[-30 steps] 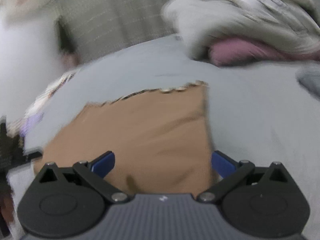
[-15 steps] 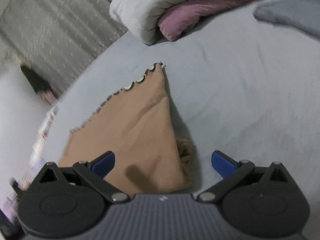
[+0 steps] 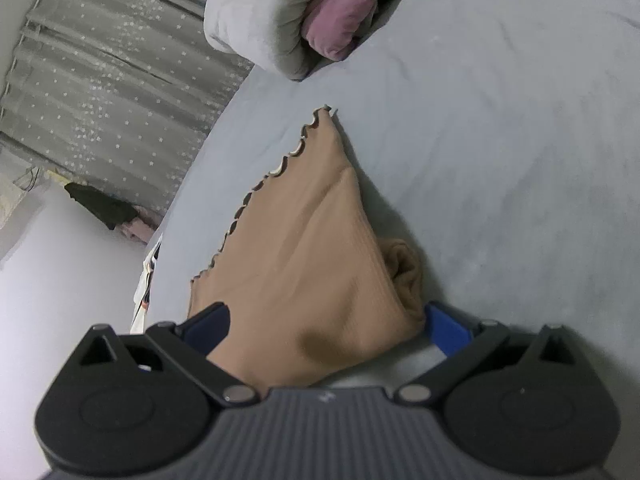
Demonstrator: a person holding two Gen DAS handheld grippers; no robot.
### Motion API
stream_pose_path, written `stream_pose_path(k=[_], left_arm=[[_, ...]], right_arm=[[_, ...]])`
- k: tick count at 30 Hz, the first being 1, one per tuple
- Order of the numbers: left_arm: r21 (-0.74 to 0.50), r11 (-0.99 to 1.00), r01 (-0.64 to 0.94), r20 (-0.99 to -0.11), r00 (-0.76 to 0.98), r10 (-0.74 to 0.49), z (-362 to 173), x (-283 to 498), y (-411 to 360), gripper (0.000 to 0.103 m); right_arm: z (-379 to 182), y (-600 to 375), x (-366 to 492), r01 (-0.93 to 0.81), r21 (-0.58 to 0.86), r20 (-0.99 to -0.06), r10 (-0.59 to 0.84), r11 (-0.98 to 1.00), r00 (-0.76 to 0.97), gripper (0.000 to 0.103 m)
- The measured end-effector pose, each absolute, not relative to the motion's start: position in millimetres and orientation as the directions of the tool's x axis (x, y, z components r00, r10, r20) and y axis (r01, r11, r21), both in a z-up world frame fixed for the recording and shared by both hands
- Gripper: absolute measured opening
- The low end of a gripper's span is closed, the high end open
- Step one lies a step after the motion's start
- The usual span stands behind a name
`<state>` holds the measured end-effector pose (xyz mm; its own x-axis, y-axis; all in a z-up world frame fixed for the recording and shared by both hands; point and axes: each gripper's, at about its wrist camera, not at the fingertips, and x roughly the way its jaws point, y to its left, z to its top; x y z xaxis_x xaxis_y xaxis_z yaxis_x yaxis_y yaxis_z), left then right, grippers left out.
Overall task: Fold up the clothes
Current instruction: 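Lower both grippers onto the folded sweater's plain edge, then close both grippers on the tan sweater edge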
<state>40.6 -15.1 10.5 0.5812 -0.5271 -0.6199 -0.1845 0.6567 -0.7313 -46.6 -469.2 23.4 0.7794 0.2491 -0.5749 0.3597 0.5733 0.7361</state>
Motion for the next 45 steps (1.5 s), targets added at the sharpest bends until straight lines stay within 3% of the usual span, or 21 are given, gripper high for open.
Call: stream_pose_path(k=[6,14,19,24,28,32,36,42,45], left_arm=[[-0.813,0.554,-0.177,-0.540,0.585,-0.606,-1,46,-15,0.103],[-0.803,0.583,-0.120,-0.520,0.619,-0.589,-7,53,-23,0.100],[-0.757,0.647,-0.092,-0.545,0.635,-0.548,-6,55,-30,0.088],[-0.694,0.717,-0.065,-0.579,0.643,-0.502,-4,54,-38,0.065],[-0.717,0.693,-0.076,-0.558,0.658,-0.506,-9,57,-34,0.065],[-0.724,0.687,-0.057,-0.540,0.667,-0.513,-9,57,-36,0.076],[-0.675,0.738,-0.027,-0.553,0.680,-0.481,-5,55,-46,0.077],[-0.652,0.757,-0.031,-0.573,0.675,-0.466,-5,56,-41,0.054],[-0.658,0.752,-0.038,-0.573,0.673,-0.468,-7,57,-38,0.047]], right_arm=[[22,-464,-40,0.364,0.717,-0.584,0.228,0.594,0.779,0.103],[22,-456,-39,0.362,0.721,-0.580,0.229,0.591,0.782,0.103],[18,-444,-30,0.349,0.697,-0.582,0.210,0.626,0.785,0.103],[18,-436,-25,0.346,0.686,-0.583,0.199,0.640,0.788,0.103],[13,-436,-27,0.344,0.719,-0.546,0.183,0.604,0.818,0.103],[9,-428,-22,0.350,0.716,-0.523,0.132,0.604,0.842,0.103],[6,-427,-16,0.346,0.729,-0.508,0.128,0.591,0.852,0.103],[3,-431,-9,0.324,0.717,-0.509,0.147,0.618,0.848,0.102],[2,-434,-11,0.329,0.726,-0.506,0.145,0.603,0.850,0.089]])
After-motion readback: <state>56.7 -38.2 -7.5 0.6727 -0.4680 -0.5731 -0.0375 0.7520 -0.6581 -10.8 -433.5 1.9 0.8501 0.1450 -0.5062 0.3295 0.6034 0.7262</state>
